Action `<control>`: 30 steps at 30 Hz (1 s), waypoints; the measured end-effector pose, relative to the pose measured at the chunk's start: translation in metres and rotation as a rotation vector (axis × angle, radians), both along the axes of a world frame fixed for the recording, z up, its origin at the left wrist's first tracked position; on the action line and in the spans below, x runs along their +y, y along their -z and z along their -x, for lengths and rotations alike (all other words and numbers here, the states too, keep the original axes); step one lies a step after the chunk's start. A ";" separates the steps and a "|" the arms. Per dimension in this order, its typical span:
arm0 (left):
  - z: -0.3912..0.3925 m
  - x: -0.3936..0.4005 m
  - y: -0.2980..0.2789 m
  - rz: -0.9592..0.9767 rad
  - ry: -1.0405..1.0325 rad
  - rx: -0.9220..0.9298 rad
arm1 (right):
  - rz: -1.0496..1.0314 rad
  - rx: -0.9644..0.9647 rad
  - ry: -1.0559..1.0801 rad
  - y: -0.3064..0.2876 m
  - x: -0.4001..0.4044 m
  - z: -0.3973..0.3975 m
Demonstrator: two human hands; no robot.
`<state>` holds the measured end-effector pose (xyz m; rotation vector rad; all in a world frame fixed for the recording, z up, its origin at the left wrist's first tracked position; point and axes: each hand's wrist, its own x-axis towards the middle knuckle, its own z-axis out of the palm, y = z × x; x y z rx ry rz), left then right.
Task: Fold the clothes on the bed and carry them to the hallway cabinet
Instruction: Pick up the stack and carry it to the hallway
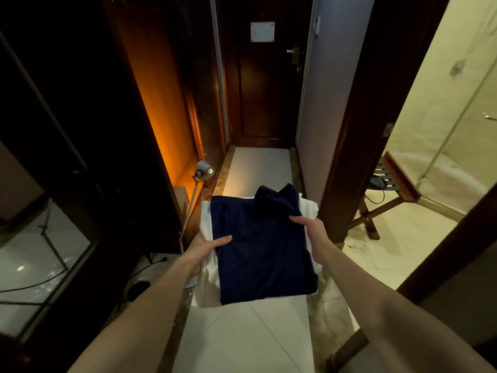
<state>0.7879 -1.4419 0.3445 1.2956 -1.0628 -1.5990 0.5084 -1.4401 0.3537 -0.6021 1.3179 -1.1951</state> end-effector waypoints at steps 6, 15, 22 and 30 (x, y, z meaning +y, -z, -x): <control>0.021 -0.081 0.002 -0.003 -0.027 -0.005 | -0.005 0.044 -0.055 -0.003 -0.091 0.025; 0.025 -0.214 0.012 -0.053 0.023 0.024 | -0.011 0.074 -0.036 -0.005 -0.221 0.036; 0.020 -0.342 0.012 -0.035 0.079 0.029 | -0.005 0.034 -0.007 -0.006 -0.337 0.032; 0.021 -0.473 0.005 0.011 0.115 0.005 | 0.013 -0.021 0.070 -0.011 -0.445 0.031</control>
